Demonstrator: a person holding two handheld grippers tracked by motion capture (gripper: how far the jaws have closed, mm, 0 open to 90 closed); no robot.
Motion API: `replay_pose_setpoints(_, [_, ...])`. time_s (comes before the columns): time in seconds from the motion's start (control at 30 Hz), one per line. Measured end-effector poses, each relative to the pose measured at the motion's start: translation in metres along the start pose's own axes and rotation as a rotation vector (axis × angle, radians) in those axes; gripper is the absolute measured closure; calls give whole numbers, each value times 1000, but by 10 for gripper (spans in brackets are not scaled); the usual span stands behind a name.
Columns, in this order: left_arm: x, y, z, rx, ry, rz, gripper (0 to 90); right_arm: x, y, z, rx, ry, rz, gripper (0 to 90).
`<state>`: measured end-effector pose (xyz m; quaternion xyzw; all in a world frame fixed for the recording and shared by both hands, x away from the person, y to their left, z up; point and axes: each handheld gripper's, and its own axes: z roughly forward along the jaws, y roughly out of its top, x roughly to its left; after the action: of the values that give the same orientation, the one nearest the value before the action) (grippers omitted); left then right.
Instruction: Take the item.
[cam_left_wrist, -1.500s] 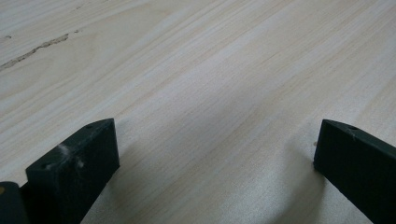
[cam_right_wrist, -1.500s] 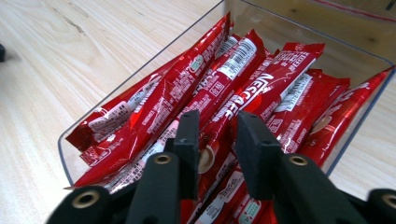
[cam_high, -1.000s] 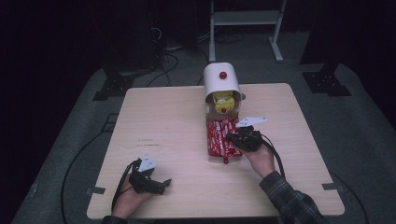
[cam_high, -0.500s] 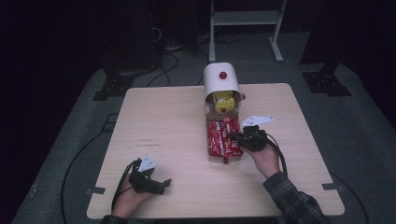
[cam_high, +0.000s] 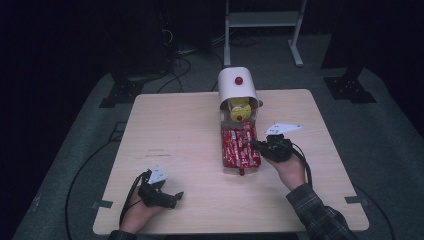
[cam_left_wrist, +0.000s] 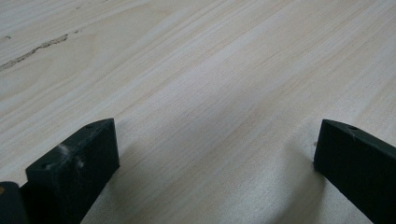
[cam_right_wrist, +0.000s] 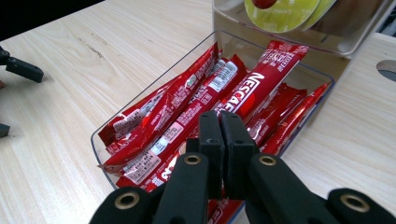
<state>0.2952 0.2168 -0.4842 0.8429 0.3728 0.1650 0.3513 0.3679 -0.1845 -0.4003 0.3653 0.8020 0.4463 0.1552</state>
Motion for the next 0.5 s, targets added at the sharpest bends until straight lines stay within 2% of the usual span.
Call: replay_pose_setpoints(0.5, [0, 0, 0, -1, -1, -1, 0, -8, -4, -19, -21, -19, 4, 873])
